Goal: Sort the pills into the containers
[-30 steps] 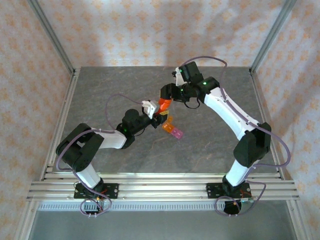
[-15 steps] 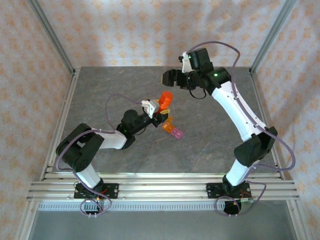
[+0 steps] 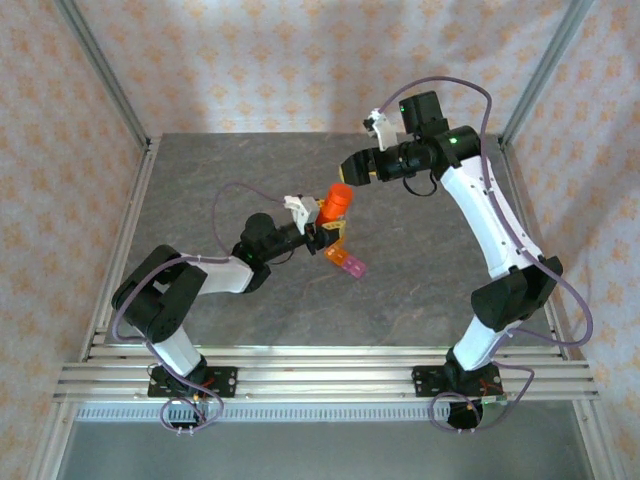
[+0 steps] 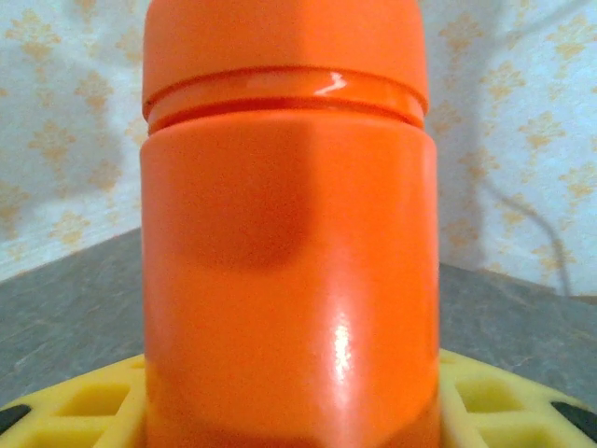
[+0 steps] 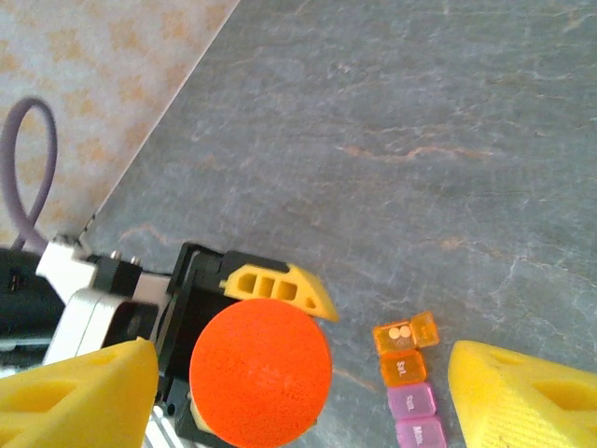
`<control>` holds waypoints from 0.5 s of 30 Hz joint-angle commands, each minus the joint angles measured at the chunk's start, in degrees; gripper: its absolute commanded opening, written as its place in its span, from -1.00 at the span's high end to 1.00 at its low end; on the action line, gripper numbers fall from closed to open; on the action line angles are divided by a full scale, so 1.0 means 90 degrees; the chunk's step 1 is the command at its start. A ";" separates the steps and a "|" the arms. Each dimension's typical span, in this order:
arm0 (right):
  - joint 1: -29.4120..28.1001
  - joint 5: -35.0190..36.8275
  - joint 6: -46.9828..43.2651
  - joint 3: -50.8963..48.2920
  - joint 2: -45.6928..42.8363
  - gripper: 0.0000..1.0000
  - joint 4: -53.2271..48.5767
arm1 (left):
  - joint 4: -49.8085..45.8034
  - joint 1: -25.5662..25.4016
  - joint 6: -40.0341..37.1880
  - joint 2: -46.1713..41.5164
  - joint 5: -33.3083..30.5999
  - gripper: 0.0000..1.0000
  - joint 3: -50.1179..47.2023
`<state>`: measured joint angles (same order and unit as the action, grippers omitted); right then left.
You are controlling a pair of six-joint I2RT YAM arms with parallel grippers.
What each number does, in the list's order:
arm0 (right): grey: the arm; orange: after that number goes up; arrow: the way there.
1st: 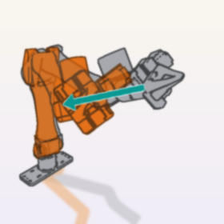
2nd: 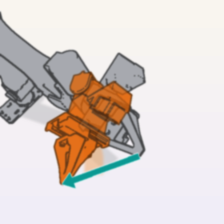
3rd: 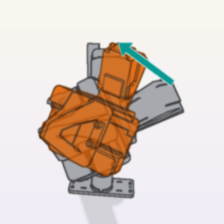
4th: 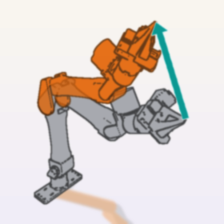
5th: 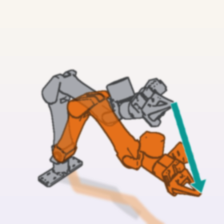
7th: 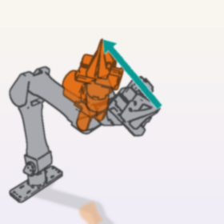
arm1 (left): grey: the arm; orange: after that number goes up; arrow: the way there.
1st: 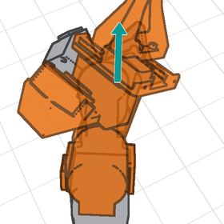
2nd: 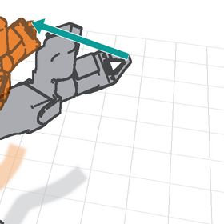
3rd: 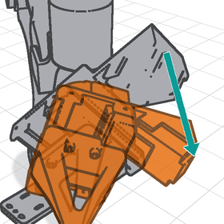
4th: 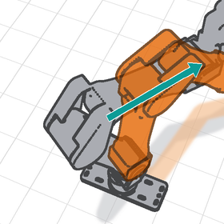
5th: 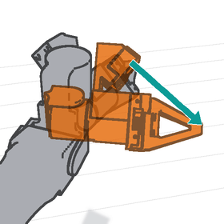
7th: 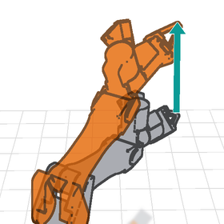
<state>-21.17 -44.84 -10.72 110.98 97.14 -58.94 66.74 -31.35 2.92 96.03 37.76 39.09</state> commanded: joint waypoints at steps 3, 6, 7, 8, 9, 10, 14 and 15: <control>-0.0021 -0.0369 -0.0576 0.0172 0.0155 -0.61 -0.0483 | 0.0338 0.0033 0.0353 0.0080 0.0540 1.00 0.0263; -0.0048 -0.0376 -0.0530 0.0020 0.0119 -0.61 -0.0337 | 0.0320 0.0035 0.0392 0.0116 0.0590 1.00 0.0324; -0.0051 -0.0384 -0.0509 -0.0041 0.0111 -0.61 -0.0277 | 0.0321 0.0032 0.0412 0.0116 0.0599 1.00 0.0325; -0.0070 -0.0399 -0.0495 -0.0070 0.0113 -0.61 -0.0244 | 0.0317 0.0041 0.0419 0.0112 0.0600 1.00 0.0333; -0.0096 -0.0408 -0.0478 -0.0082 0.0119 -0.60 -0.0239 | 0.0316 0.0037 0.0424 0.0119 0.0600 1.00 0.0331; -0.0120 -0.0408 -0.0487 -0.0084 0.0137 -0.60 -0.0256 | 0.0313 0.0027 0.0426 0.0112 0.0601 1.00 0.0342; -0.0182 -0.0406 -0.0498 -0.0172 0.0158 -0.59 -0.0241 | 0.0307 0.0032 0.0427 0.0149 0.0628 1.00 0.0374; -0.0204 -0.0418 -0.0498 -0.0209 0.0171 -0.58 -0.0230 | 0.0304 0.0029 0.0432 0.0145 0.0635 1.00 0.0377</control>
<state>-22.39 -47.66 -14.24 110.24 98.08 -61.25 66.70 -31.35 6.20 96.82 41.85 40.51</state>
